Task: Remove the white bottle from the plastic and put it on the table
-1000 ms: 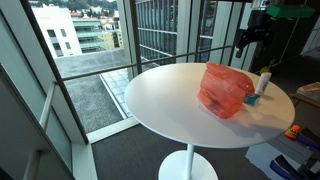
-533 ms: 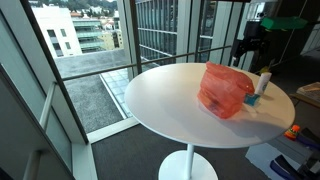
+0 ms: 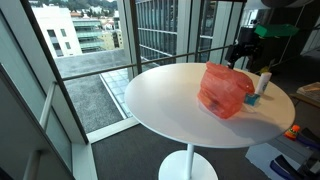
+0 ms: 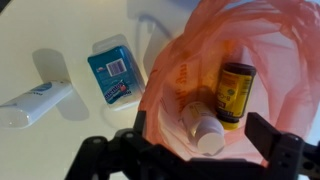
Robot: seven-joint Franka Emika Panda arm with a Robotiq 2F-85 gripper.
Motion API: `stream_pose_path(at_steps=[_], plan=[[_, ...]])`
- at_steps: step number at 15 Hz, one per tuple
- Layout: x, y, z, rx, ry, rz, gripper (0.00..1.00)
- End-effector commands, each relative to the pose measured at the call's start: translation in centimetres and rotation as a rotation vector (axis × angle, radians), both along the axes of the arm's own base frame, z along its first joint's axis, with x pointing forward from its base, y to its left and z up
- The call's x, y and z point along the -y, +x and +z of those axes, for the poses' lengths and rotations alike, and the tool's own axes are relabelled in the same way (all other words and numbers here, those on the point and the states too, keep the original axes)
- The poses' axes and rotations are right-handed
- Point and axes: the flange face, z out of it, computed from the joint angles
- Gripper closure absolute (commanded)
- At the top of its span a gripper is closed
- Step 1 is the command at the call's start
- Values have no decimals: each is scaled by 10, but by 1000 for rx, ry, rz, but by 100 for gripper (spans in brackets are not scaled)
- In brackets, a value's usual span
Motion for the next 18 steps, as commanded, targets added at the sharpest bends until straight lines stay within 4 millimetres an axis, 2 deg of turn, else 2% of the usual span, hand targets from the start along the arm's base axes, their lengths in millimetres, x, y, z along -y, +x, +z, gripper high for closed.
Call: stream_pose_path(at_steps=[1,5,18], plan=[[0,0,0,-1,0,0,0],[0,1,-1,-3,-1,-5,0],[-1,25,-15,34,11,-31,0]])
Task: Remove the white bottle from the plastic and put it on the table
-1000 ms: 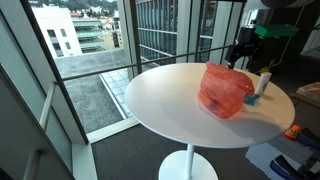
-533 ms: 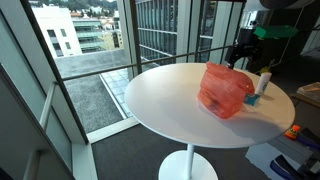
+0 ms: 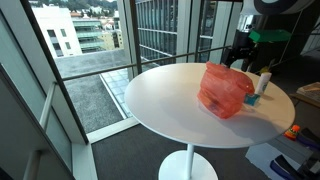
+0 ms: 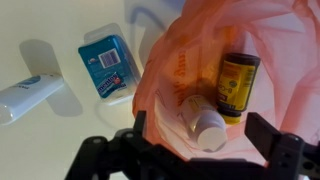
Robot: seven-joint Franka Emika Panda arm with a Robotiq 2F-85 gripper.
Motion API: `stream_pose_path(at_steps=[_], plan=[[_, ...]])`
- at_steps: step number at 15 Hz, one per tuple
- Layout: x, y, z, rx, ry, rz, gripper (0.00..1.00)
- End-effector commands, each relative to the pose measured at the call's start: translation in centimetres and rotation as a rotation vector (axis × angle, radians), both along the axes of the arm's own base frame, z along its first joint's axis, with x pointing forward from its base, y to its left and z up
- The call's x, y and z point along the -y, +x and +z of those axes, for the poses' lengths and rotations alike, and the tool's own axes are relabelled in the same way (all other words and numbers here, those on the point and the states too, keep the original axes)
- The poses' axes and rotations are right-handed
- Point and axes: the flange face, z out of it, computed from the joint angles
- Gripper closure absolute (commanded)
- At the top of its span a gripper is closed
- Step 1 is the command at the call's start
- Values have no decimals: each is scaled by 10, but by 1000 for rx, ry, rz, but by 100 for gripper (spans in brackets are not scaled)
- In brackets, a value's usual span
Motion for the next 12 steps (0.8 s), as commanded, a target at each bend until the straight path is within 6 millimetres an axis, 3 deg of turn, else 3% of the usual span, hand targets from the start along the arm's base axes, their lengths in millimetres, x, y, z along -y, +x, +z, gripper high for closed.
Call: stream_pose_path(at_steps=[1,12], plan=[[-2,16,-1,16,10,-24,0],[-23,31,-11,20,13,-3,0]])
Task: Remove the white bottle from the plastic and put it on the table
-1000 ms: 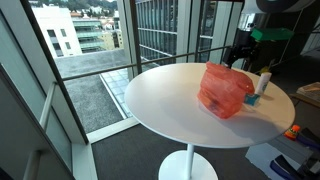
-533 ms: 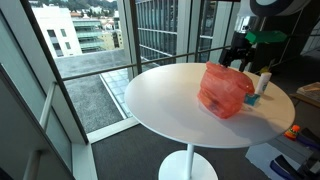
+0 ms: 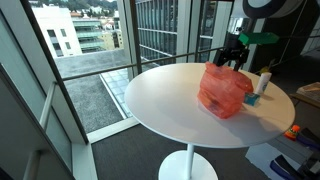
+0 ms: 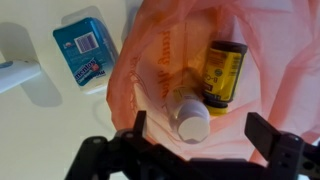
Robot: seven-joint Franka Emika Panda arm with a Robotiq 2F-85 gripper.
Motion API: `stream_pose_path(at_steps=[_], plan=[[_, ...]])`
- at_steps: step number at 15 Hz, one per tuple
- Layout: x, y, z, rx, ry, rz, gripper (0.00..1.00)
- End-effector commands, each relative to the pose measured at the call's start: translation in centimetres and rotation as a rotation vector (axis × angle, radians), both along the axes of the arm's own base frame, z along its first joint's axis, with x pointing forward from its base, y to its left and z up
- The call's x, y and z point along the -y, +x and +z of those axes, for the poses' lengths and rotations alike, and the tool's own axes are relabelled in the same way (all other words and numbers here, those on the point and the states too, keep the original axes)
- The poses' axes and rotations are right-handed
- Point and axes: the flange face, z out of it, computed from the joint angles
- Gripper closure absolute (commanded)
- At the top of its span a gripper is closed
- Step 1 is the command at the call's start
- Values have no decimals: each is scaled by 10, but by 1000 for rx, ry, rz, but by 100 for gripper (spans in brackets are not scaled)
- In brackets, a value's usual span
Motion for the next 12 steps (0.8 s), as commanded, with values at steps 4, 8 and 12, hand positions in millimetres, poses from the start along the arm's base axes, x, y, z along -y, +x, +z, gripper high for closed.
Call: stream_pose_path(at_steps=[4,8,12], plan=[[-4,9,-14,1,3,-19,0],[2,12,-23,13,-4,-33,0],[2,3,-27,-4,-5,-8,0]])
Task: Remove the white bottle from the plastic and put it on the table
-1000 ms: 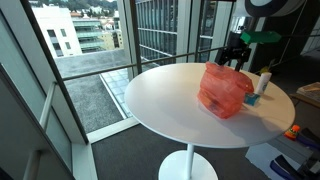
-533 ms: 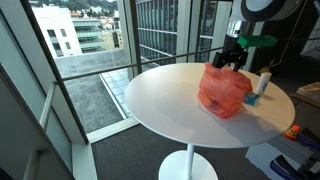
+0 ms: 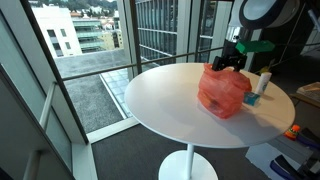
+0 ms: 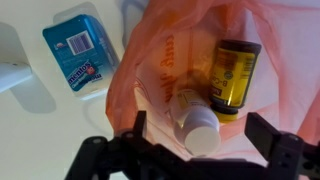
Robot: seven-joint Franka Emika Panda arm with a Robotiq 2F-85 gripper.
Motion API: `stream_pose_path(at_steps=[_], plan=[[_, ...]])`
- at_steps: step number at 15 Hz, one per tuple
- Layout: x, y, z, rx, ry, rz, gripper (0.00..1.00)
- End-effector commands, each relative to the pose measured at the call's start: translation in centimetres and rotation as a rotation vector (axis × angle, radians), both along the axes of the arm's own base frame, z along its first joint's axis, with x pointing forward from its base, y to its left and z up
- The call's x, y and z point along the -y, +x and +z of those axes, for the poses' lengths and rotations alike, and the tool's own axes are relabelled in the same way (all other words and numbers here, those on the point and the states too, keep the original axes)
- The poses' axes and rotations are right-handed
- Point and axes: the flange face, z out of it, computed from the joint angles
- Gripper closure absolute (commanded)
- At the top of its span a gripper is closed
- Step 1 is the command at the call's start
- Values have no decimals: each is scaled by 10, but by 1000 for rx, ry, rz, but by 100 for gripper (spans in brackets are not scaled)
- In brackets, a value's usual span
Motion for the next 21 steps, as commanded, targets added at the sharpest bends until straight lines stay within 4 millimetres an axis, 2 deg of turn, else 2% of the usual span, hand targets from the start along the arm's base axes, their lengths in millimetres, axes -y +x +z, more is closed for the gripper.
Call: stream_pose_path(at_steps=[1,14,21], plan=[[0,0,1,-1,0,0,0],[0,5,-2,5,-6,-13,0],[10,17,-13,7,-18,-41,0]])
